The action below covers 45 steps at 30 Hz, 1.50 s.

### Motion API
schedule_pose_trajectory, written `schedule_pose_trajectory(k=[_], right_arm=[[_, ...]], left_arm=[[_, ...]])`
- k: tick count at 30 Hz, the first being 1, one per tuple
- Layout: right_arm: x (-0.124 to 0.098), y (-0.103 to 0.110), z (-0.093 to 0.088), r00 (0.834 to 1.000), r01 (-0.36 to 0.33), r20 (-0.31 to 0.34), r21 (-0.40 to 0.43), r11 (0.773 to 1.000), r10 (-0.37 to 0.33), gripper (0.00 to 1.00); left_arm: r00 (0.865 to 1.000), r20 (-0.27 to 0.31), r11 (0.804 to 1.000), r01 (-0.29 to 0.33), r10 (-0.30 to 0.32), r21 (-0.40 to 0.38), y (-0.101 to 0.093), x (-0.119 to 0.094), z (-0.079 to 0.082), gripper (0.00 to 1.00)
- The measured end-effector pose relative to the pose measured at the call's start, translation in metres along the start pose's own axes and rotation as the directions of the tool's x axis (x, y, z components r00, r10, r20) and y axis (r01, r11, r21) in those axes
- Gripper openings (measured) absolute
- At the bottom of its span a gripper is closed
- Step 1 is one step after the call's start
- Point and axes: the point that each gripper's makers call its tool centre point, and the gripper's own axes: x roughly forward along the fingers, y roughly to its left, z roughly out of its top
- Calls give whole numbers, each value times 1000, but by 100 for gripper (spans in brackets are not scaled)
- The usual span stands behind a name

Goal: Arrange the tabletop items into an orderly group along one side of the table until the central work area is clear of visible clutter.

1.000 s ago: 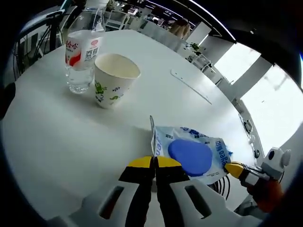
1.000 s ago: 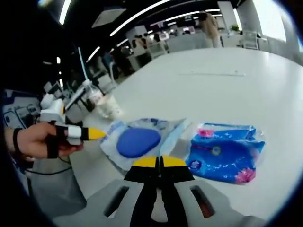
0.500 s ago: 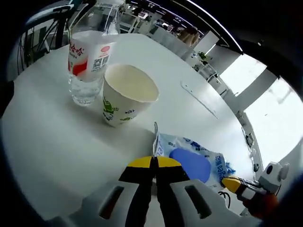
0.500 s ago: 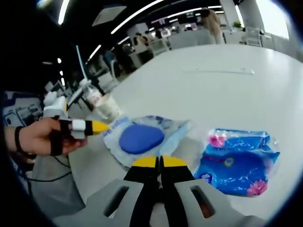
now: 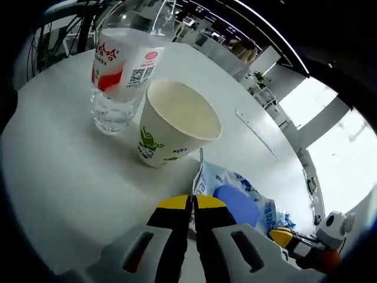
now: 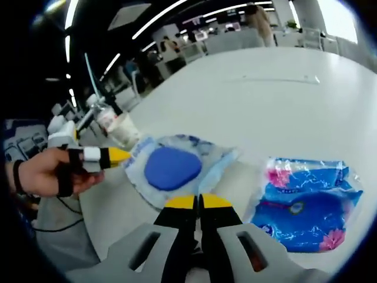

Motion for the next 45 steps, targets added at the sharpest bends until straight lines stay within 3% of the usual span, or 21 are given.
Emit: schedule_pose_trajectory(k=[6, 19, 27, 31, 41, 45], right_arm=[[2, -2, -2, 1000, 1, -6, 20, 1000, -1, 0], [14, -12, 12, 1000, -3, -3, 25, 1000, 3, 0], [16, -10, 13, 1000, -3, -12, 10, 1000, 3, 0], [15, -11, 15, 1000, -5, 5, -2, 1000, 5, 1], [10, -11, 10, 1000, -2, 23, 20, 1000, 1, 4], [6, -11, 8, 1000, 0, 24, 7, 1000, -1, 4]], left_arm=[[1000, 5, 999, -8, 8, -34, 4, 2, -1, 0], [1000, 26, 993, 1, 3, -121, 2, 14, 12, 0], [1000, 27, 992, -3, 6, -129, 4, 17, 14, 1], [999, 26, 984, 28, -24, -174, 5, 15, 16, 3], [999, 37, 978, 38, -31, -204, 16, 1, 8, 8], [999, 31, 983, 43, -38, -176, 15, -7, 3, 7]])
